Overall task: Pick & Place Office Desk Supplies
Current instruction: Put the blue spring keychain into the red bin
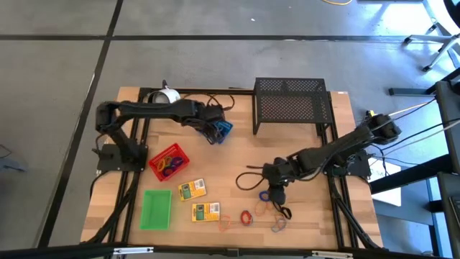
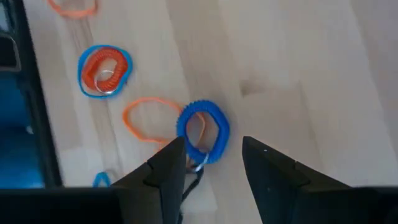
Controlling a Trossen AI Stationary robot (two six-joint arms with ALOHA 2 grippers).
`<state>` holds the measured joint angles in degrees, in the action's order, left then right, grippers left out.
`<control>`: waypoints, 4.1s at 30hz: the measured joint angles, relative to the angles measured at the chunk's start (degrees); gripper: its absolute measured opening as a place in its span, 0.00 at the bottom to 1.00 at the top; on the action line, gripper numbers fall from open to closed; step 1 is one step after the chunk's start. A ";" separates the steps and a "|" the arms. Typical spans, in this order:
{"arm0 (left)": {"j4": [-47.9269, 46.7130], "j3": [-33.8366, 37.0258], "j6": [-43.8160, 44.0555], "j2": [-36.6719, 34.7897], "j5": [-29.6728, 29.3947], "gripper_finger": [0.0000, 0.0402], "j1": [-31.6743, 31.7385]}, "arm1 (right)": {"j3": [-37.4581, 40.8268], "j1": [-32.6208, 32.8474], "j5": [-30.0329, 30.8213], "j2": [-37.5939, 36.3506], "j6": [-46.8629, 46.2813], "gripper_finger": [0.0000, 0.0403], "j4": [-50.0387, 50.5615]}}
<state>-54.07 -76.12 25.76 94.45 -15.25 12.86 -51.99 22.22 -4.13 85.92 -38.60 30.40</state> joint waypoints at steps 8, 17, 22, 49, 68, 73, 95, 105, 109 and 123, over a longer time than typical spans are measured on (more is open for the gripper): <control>0.53 -0.02 -0.02 -11.08 -0.20 0.36 -1.08 | 0.00 0.68 -2.65 10.27 9.60 0.40 -4.49; 1.67 -0.02 -0.02 -17.91 -0.50 0.36 -3.66 | -0.33 2.17 4.23 15.66 10.56 0.39 -7.19; 1.58 -0.02 -1.39 -19.65 -0.38 0.36 -5.93 | -0.28 2.90 8.79 15.94 11.19 0.28 -7.83; 1.36 -0.02 -5.99 -21.04 -0.50 0.36 -12.13 | -0.44 2.97 13.37 11.54 9.00 0.03 -8.96; 7.91 0.00 -12.99 -20.34 2.04 0.44 -14.38 | -0.57 -8.65 36.43 -4.97 24.12 0.03 -29.12; 18.04 -0.01 -14.85 -20.37 6.07 0.50 -14.38 | -0.59 -12.14 36.73 -4.97 34.22 0.03 -43.84; 41.46 -0.02 -17.08 -15.63 4.49 0.53 -14.68 | -0.61 -15.17 29.82 -5.46 60.04 0.06 -64.24; 43.97 -0.02 -15.41 -14.43 2.58 0.53 -15.78 | -0.68 -15.12 27.72 -8.32 62.05 0.06 -64.46; 46.16 -0.01 -14.16 -12.85 1.11 0.53 -15.78 | -0.68 -15.10 27.01 -8.32 61.70 0.06 -64.44; 46.29 0.00 -11.32 -11.78 -2.00 0.09 -17.05 | -0.68 -13.36 27.24 -8.27 61.42 0.06 -63.85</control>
<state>-7.77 -76.12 14.44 82.67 -17.25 -4.19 -52.66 8.85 23.10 77.65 22.81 -33.45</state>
